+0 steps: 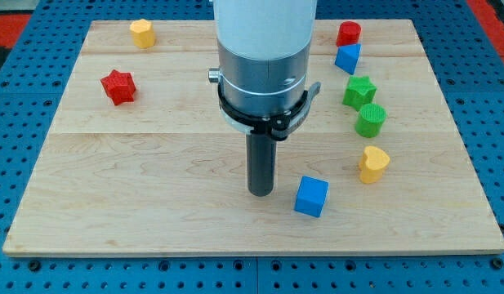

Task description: Push the blue cube closer to the yellow heart

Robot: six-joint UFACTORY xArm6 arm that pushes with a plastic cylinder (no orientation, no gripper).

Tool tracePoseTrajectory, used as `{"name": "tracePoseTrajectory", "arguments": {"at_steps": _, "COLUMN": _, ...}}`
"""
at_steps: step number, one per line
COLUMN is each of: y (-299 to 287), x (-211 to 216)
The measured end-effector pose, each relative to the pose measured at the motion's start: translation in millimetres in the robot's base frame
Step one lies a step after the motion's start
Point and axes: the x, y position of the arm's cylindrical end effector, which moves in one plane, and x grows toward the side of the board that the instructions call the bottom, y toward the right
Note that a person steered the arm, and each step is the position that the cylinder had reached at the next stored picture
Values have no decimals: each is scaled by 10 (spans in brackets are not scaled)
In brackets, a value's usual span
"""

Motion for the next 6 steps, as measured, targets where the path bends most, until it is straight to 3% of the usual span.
{"name": "tracePoseTrajectory", "arguments": {"at_steps": 3, "y": 863, "x": 214}}
{"name": "tracePoseTrajectory", "arguments": {"at_steps": 5, "y": 952, "x": -100}}
{"name": "tracePoseTrajectory", "arguments": {"at_steps": 6, "y": 646, "x": -98}}
